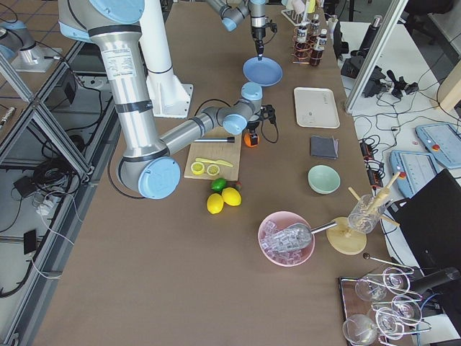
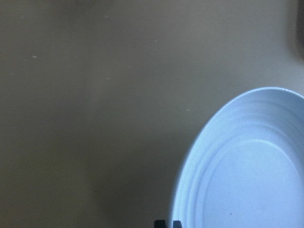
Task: Pick orange to plate
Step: 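Close the right gripper on the orange while the left pushes the plate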
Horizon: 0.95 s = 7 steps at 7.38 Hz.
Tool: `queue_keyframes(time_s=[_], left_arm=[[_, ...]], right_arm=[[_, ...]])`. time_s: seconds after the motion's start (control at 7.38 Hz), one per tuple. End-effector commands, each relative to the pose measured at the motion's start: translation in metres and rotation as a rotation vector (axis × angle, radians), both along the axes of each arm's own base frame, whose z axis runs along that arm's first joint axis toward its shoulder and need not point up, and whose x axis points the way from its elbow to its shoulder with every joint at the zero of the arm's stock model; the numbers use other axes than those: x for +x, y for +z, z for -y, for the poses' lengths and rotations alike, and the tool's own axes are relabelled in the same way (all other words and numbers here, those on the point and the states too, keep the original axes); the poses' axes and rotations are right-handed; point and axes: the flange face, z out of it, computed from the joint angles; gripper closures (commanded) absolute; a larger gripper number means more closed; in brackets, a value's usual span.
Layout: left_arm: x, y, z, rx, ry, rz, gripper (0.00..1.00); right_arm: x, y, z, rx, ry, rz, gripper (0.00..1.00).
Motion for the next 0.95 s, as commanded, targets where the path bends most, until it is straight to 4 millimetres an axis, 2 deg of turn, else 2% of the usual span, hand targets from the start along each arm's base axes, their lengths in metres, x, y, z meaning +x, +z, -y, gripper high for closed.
queue_keyframes(time_s=[0.0,0.14,0.27,0.41,0.54,0.68,0.81], left_arm=[[0.065,-0.043,-0.034,-0.029,-0.01,-0.034,1.0],[0.099,-0.052,-0.06,0.001,-0.007,-0.029,1.0],[0.124,-0.061,-0.082,-0.016,-0.016,-0.038,1.0],[0.139,-0.07,-0.096,-0.015,-0.015,-0.047,1.0],[0.143,-0.066,-0.099,-0.018,-0.01,-0.038,1.0],[0.149,-0.066,-0.105,-0.004,-0.02,-0.035,0.95],[0.152,-0.066,-0.109,0.0,-0.019,-0.032,0.15]], right_arm=[[-0.024,0.004,-0.005,-0.005,0.015,-0.044,0.07],[-0.032,0.007,0.002,-0.001,0.028,-0.065,0.09],[-0.04,0.005,0.006,-0.012,0.03,-0.092,0.1],[-0.04,0.003,0.006,-0.011,0.031,-0.09,0.16],[-0.04,0.002,0.007,-0.012,0.032,-0.089,0.57],[-0.04,0.001,0.006,-0.013,0.029,-0.088,1.0],[-0.037,-0.004,0.008,-0.013,0.03,-0.079,1.0]])
